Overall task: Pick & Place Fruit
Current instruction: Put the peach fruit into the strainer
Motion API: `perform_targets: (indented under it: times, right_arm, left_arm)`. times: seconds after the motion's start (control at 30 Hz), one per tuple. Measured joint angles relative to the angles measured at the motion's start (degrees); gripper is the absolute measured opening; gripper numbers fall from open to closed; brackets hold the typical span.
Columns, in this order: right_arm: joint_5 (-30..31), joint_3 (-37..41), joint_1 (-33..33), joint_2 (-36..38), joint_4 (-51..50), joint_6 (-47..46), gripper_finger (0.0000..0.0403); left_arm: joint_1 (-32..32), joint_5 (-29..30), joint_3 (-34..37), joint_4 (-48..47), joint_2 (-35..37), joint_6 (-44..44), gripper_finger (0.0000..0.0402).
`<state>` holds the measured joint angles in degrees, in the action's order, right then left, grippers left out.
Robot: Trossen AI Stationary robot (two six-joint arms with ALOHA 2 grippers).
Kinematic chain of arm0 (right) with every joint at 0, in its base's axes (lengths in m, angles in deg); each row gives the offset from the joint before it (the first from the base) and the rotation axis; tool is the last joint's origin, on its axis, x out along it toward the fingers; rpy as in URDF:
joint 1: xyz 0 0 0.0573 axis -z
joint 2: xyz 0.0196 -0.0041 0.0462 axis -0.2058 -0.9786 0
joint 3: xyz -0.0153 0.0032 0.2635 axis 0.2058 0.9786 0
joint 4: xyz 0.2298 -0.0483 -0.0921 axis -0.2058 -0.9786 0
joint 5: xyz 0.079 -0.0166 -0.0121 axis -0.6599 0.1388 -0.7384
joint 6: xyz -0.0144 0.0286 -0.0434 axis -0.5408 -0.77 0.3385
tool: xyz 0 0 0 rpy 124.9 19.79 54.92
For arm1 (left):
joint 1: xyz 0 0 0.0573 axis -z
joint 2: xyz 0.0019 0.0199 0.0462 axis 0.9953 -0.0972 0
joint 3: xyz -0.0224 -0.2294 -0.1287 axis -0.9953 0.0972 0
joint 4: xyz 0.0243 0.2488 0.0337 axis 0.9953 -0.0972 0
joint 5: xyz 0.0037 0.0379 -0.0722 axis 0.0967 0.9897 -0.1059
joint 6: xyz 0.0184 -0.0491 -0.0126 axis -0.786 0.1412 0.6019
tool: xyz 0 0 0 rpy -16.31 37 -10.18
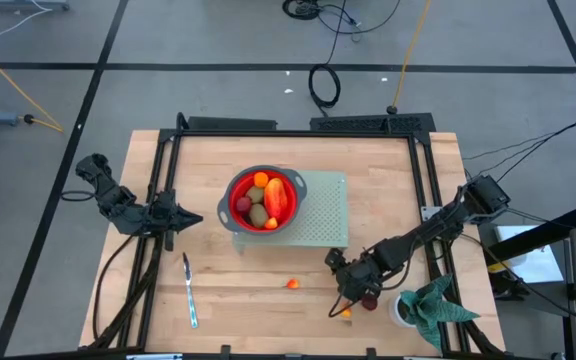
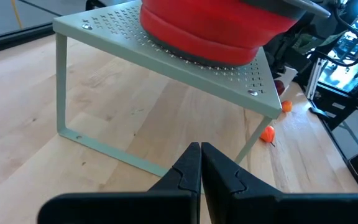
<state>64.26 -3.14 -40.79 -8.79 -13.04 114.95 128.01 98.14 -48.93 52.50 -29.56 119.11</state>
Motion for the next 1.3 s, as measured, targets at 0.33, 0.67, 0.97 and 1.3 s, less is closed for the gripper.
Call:
perform_targets:
  times: [0.33, 0.67, 0.97, 1.3]
  right_arm:
    - [1.41, -0.02, -1.12, 0.0, -1.02, -2.03, 0.0247]
    - [3.02, -0.02, -2.08, 0.0, -1.35, -7.85, 0.0247]
    - [4.82, -0.03, -3.6, 0.04, -1.11, -9.95, 0.0247]
    - [4.78, -2.82, -7.67, 0.07, -0.99, -11.89, 0.0247]
  left_arm:
    - [0.0, 0.0, 0.0, 0.0, 0.0, -0.07, 0.001]
    - [0.0, -0.04, 0.0, 0.0, 0.02, -0.07, 0.001]
    - [-0.02, -0.04, 0.0, 0.0, 0.0, -0.19, 0.001]
    - [-0.02, -0.04, 0.0, 0.01, 0.0, -0.12, 0.001]
